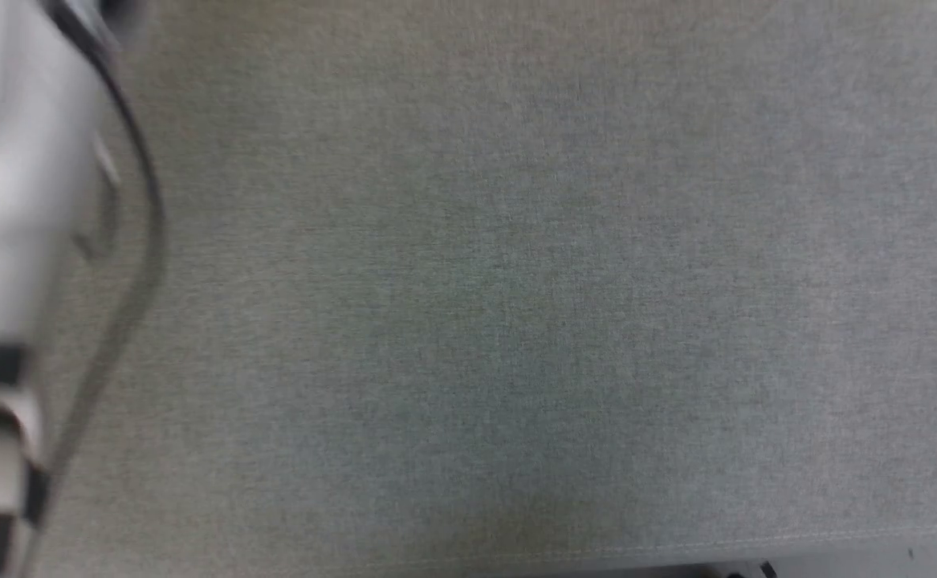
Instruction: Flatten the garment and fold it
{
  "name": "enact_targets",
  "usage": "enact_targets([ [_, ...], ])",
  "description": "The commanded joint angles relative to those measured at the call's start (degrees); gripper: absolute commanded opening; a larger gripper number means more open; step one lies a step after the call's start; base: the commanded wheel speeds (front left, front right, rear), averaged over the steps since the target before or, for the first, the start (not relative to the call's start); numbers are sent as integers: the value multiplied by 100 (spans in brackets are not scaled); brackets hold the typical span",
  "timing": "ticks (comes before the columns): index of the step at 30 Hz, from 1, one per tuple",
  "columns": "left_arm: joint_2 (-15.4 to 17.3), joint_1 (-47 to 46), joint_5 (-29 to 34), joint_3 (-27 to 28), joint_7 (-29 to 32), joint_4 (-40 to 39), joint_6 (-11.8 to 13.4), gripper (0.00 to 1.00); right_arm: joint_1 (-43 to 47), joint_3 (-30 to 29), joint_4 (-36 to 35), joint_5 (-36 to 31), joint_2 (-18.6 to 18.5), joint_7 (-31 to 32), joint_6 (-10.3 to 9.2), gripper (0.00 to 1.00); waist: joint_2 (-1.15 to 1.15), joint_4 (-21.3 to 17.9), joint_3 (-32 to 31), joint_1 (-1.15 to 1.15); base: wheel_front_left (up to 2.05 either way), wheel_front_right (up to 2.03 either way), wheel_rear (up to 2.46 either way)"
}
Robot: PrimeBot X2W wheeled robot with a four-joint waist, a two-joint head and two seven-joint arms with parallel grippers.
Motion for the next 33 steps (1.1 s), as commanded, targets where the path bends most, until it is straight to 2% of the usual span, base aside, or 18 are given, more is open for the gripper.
enact_targets([
  [1,1,417,-69,-58,-30,-90,77,0,318,68,-41,62,-99,-35,-13,0,0,157,-407,-1,0,0,0],
  [8,67,2637,-233,-687,184,-778,275,0,2160,621,-463,382,-551,385,-13,0,0,272,-1250,-1,0,0,0],
  [18,387,4312,-319,-1029,234,-1756,752,0,4153,745,-1267,868,-1133,1378,-13,0,0,329,-2225,-1,0,0,0],
  [26,575,5301,-463,-1228,265,-2431,1023,0,5516,418,-2005,1068,-1470,2143,-13,0,0,375,-2779,-1,0,0,0],
  [33,753,6249,-570,-1489,305,-3092,1293,0,6939,-263,-2722,1162,-1797,2844,-13,0,0,476,-3032,-1,0,0,0],
])
